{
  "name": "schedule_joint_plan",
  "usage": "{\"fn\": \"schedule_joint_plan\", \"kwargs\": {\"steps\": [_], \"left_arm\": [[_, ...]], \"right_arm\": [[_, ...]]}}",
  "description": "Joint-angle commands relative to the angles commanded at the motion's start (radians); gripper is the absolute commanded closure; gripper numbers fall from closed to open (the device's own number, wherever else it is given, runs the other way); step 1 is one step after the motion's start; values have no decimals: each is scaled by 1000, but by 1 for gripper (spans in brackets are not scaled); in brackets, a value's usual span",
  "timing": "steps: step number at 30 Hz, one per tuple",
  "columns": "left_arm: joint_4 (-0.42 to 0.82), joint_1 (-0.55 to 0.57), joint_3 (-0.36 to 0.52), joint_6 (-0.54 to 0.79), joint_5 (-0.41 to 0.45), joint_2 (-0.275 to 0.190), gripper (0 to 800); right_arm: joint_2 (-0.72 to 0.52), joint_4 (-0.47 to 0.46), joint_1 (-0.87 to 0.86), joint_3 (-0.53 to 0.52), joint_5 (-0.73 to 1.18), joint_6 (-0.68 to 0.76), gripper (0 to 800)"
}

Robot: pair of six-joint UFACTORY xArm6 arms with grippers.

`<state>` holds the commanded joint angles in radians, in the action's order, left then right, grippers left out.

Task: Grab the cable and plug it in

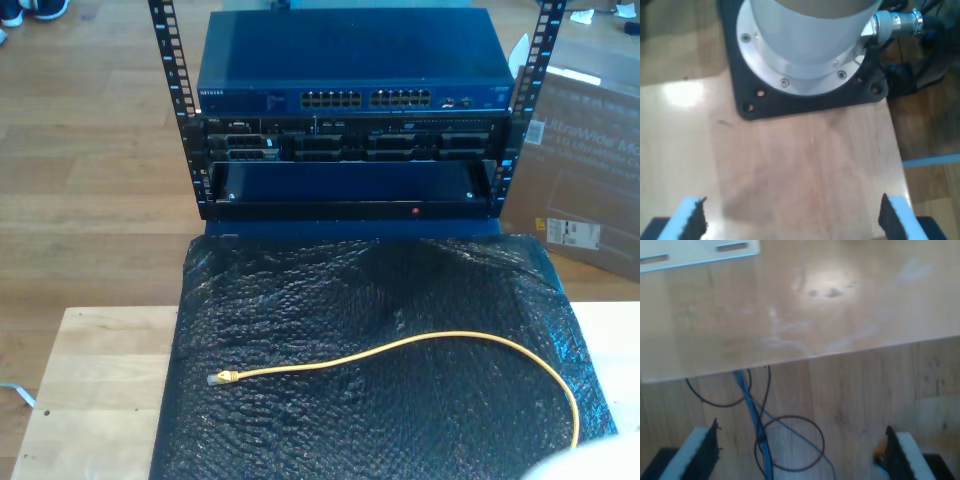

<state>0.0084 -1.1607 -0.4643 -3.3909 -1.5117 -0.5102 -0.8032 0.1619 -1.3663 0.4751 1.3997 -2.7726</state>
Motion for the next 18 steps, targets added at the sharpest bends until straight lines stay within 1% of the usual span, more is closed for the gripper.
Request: {"fn": "schedule_joint_plan", "kwargs": {"steps": [5,12,14,18], "left_arm": [[-25,80,-29,-80,-31,2,0],[-68,146,-58,-175,-43,5,0],[-72,164,-60,-198,-48,5,0],[-100,198,-63,-265,-51,5,0]], "right_arm": [[60,2,101,77,8,149,19],[219,8,244,255,87,344,19],[256,51,272,295,117,377,19],[307,178,276,365,192,408,28]]}}
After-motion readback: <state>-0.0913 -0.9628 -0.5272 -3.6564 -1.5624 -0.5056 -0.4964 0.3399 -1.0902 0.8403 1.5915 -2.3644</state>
